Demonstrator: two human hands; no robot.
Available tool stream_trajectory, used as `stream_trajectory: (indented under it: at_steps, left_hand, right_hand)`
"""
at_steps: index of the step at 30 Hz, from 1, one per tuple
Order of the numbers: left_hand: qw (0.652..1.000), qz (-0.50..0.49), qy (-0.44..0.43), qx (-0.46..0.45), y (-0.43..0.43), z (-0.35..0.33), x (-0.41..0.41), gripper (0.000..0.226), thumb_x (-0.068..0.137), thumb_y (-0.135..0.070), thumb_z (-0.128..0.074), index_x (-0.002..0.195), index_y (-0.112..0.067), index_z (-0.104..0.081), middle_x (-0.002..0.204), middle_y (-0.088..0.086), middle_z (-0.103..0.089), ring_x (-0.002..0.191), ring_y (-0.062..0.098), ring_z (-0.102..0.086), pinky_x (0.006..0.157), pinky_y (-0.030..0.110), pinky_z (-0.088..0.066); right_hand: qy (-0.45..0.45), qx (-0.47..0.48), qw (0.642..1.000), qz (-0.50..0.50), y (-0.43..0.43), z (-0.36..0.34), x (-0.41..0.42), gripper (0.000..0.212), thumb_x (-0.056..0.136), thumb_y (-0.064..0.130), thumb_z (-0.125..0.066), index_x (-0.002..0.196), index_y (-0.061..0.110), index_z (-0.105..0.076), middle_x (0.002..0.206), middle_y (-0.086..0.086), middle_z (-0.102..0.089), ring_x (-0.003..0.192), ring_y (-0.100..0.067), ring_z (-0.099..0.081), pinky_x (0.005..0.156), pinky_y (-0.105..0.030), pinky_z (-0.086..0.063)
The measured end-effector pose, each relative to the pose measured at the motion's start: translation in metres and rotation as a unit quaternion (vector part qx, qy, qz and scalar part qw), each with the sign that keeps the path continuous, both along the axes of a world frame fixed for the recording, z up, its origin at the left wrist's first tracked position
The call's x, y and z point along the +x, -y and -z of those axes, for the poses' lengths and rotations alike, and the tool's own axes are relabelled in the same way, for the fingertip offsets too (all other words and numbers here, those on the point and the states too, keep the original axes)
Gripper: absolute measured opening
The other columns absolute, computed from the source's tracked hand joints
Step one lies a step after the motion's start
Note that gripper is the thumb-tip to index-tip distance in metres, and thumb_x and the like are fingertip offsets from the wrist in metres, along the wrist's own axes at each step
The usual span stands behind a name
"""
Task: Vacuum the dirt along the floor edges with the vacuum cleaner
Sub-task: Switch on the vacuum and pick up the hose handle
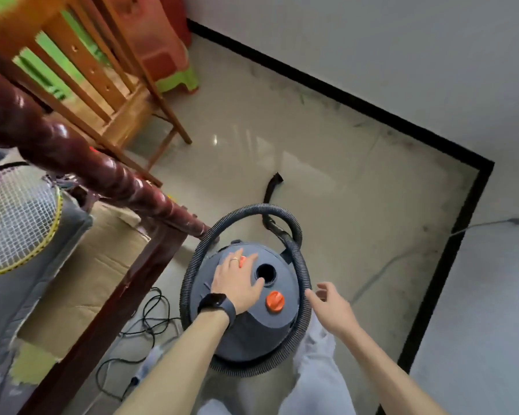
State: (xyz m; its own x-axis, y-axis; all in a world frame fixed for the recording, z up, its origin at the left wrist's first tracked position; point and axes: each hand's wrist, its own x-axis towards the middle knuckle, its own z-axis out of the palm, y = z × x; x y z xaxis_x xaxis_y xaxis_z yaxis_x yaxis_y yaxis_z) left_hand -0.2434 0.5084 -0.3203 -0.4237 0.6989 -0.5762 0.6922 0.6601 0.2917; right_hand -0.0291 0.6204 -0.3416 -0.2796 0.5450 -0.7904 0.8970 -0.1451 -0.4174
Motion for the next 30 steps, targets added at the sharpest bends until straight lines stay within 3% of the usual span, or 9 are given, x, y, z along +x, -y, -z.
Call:
stream_trajectory:
  at_steps: [5,8,13,18,20,23,24,27,30]
  left_hand:
    - [0.991,-0.049,0.005,-0.121,-0.020,0.059,0.013,0.079,0.086,-0.069,-0.045,0.153,-0.048,-0.008,0.163,-0.003,0.018,0.148,0.035,0.017,0.115,0.063,-0.002]
    - [0.984,-0.076,0.017,-0.160,-0.018,0.083,0.022,0.086,0.082,-0.072,-0.051,0.152,-0.050,-0.007,0.159,-0.007,0.031,0.146,0.038,0.022,0.113,0.067,-0.007]
    - [0.982,-0.137,0.002,-0.129,-0.020,0.098,0.031,0.086,0.085,-0.053,-0.067,0.153,-0.049,-0.015,0.159,-0.011,0.030,0.145,0.035,0.027,0.118,0.059,-0.015]
    - [0.982,-0.143,0.002,-0.127,-0.020,0.098,0.030,0.087,0.084,-0.051,-0.070,0.152,-0.048,-0.016,0.160,-0.010,0.027,0.145,0.033,0.028,0.118,0.059,-0.015]
    - [0.982,-0.141,-0.002,-0.125,-0.020,0.098,0.030,0.088,0.083,-0.051,-0.070,0.153,-0.047,-0.015,0.161,-0.009,0.026,0.145,0.034,0.027,0.118,0.060,-0.014]
    - [0.983,-0.139,-0.004,-0.120,-0.018,0.099,0.030,0.087,0.084,-0.052,-0.069,0.153,-0.046,-0.017,0.161,-0.009,0.026,0.145,0.034,0.026,0.117,0.060,-0.015]
    - [0.984,-0.138,-0.007,-0.116,-0.017,0.100,0.030,0.087,0.084,-0.052,-0.069,0.153,-0.046,-0.017,0.161,-0.008,0.026,0.145,0.034,0.026,0.117,0.060,-0.016]
    - [0.985,-0.129,-0.012,-0.115,-0.015,0.102,0.030,0.086,0.085,-0.052,-0.069,0.153,-0.045,-0.017,0.161,-0.007,0.025,0.146,0.036,0.024,0.117,0.061,-0.016]
    - [0.985,-0.131,-0.007,-0.109,-0.015,0.103,0.032,0.083,0.086,-0.049,-0.068,0.153,-0.045,-0.019,0.162,-0.005,0.024,0.146,0.037,0.023,0.117,0.061,-0.015]
  right_hand:
    - [0.055,-0.072,0.996,-0.011,-0.084,0.077,-0.038,0.075,0.100,0.061,-0.051,0.152,0.009,-0.041,0.151,-0.011,-0.055,0.138,-0.031,-0.053,0.106,-0.032,-0.039]
    - [0.060,-0.112,0.992,0.013,-0.109,0.116,-0.056,0.083,0.099,0.061,-0.054,0.156,0.004,-0.033,0.155,-0.017,-0.049,0.142,-0.034,-0.049,0.112,-0.036,-0.036]
    - [0.071,-0.187,0.980,0.014,-0.101,0.166,-0.065,0.092,0.100,0.054,-0.062,0.161,0.003,-0.016,0.160,-0.021,-0.040,0.144,-0.036,-0.044,0.117,-0.041,-0.035]
    - [0.077,-0.184,0.980,0.012,-0.086,0.192,-0.063,0.087,0.095,0.048,-0.071,0.155,0.003,-0.027,0.144,-0.021,-0.054,0.132,-0.038,-0.054,0.112,-0.049,-0.045]
    - [0.082,-0.163,0.983,0.000,-0.082,0.193,-0.060,0.080,0.095,0.039,-0.073,0.153,0.003,-0.032,0.134,-0.019,-0.060,0.122,-0.036,-0.061,0.102,-0.045,-0.052]
    - [0.054,-0.197,0.978,0.035,-0.084,0.178,-0.059,0.049,0.092,0.022,-0.074,0.131,0.005,-0.051,0.098,-0.009,-0.066,0.076,-0.022,-0.068,0.054,-0.028,-0.056]
    - [0.043,-0.201,0.978,0.042,-0.084,0.174,-0.059,0.042,0.089,0.018,-0.074,0.124,0.006,-0.053,0.092,-0.009,-0.066,0.069,-0.019,-0.066,0.048,-0.025,-0.053]
    - [0.009,-0.211,0.976,0.049,-0.079,0.155,-0.058,0.034,0.082,0.011,-0.076,0.108,0.005,-0.056,0.085,-0.011,-0.066,0.064,-0.021,-0.065,0.055,-0.030,-0.056]
    - [-0.009,-0.227,0.972,0.066,-0.070,0.137,-0.048,0.029,0.081,0.008,-0.076,0.102,0.007,-0.055,0.075,-0.009,-0.065,0.056,-0.019,-0.063,0.046,-0.026,-0.049]
